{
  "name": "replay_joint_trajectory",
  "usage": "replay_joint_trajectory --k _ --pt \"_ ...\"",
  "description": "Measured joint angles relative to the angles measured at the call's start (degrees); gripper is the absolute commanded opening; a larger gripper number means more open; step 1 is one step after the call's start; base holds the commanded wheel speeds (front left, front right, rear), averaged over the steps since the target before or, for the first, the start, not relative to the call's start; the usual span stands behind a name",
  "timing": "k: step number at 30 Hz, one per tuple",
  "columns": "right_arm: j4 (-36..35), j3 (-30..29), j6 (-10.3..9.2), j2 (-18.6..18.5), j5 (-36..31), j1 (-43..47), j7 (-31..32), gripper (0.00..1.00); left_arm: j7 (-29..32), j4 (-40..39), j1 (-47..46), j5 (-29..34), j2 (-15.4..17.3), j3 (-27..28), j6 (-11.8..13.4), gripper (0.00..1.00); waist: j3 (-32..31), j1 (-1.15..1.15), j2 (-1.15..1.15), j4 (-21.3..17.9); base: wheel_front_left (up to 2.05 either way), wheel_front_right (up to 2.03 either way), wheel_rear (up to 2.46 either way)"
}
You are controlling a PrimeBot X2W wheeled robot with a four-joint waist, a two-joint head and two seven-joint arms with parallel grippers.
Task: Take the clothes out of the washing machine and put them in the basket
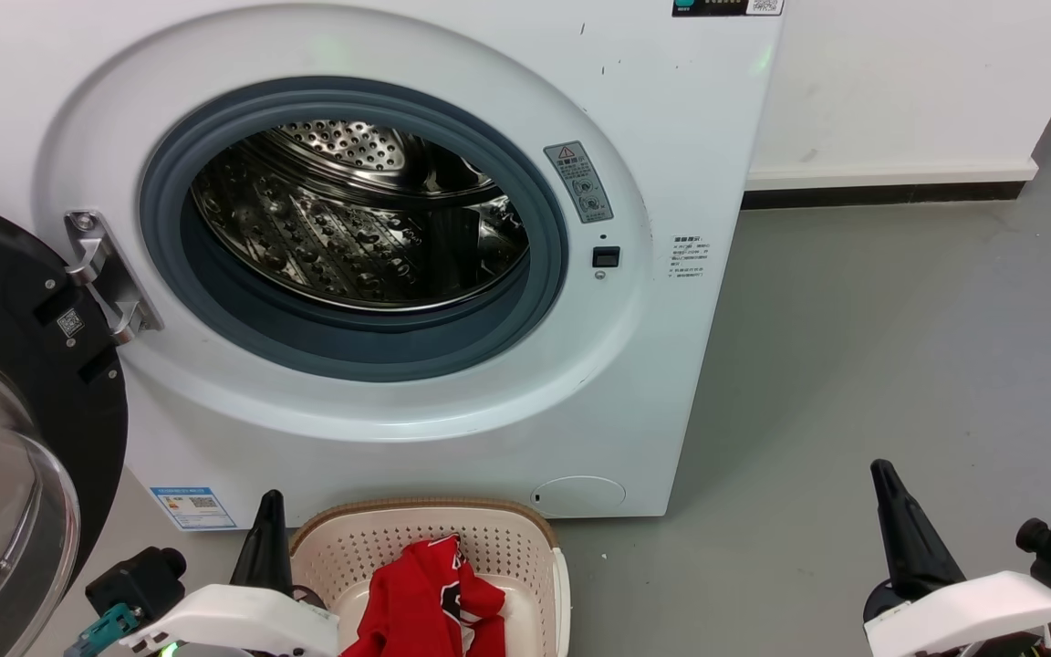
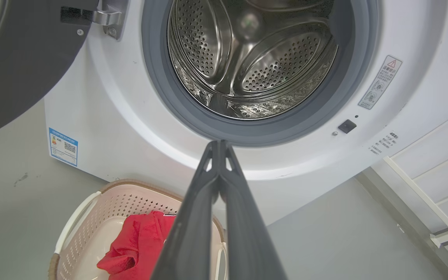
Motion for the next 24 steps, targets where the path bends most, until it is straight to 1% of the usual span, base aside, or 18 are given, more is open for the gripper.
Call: replay_joint_trajectory --k 10,24 --pt "1.5 -0.4 0.00 -0.3 9.2 -1.1 1.0 0.00 2.0 0.5 -1.1 -8.4 -0.2 1.1 -1.3 0.00 0.2 0.00 0.00 0.0 0.00 0.00 0.00" --pt "3.4 -1.1 -0.01 -0.5 20.4 -2.7 2.2 0.00 4.7 1.0 -2.2 -18.7 -0.5 2.6 -2.8 0.00 0.4 0.00 0.00 0.0 0.00 0.00 0.00"
